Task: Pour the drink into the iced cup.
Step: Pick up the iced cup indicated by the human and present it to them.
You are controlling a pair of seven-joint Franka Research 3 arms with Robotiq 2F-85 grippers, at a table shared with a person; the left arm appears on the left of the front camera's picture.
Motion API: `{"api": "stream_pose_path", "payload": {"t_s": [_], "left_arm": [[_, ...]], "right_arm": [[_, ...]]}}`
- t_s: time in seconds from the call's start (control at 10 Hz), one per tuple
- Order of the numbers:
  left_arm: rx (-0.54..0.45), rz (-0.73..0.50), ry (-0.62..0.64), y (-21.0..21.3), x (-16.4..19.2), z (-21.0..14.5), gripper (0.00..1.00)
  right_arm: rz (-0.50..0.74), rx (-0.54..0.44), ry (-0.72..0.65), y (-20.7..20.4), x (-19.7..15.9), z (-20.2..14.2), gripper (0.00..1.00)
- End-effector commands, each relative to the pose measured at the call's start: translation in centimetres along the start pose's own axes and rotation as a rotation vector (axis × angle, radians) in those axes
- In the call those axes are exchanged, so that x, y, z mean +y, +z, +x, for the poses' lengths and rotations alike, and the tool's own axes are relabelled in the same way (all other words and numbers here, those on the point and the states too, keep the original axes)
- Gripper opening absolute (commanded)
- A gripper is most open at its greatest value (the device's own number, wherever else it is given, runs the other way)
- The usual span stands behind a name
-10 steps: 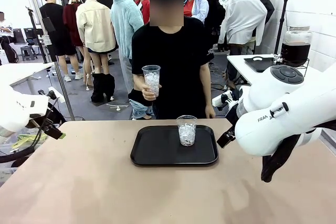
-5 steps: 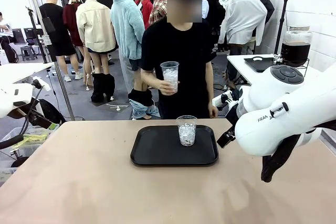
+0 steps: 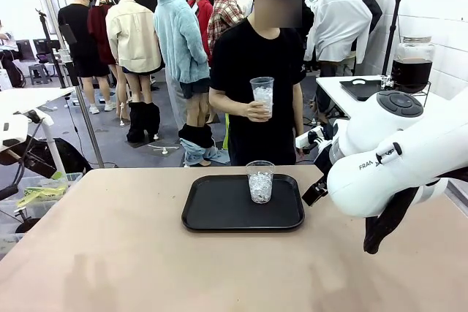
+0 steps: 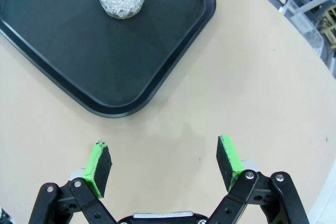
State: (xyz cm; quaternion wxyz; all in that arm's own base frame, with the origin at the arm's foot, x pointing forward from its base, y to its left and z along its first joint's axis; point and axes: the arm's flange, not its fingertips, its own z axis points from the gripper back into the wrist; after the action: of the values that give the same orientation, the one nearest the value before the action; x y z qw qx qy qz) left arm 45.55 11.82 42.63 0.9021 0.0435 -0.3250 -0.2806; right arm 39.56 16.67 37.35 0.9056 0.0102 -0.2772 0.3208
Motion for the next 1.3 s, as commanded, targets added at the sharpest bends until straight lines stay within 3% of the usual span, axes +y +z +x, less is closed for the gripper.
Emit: {"api": "stream_pose_path", "payload": {"t_s": [0.0, 1.2], "left_arm": [[-0.001, 0.003, -0.010, -0.11, -0.44, 0.21, 1.00], [-0.001, 0.003, -0.010, -0.11, -0.44, 0.21, 1.00]], "right_arm": [[0.001, 0.000, 0.000, -0.01, 0.09, -0.01, 1.00], [0.001, 0.000, 0.000, -0.01, 0.09, -0.01, 1.00]]}}
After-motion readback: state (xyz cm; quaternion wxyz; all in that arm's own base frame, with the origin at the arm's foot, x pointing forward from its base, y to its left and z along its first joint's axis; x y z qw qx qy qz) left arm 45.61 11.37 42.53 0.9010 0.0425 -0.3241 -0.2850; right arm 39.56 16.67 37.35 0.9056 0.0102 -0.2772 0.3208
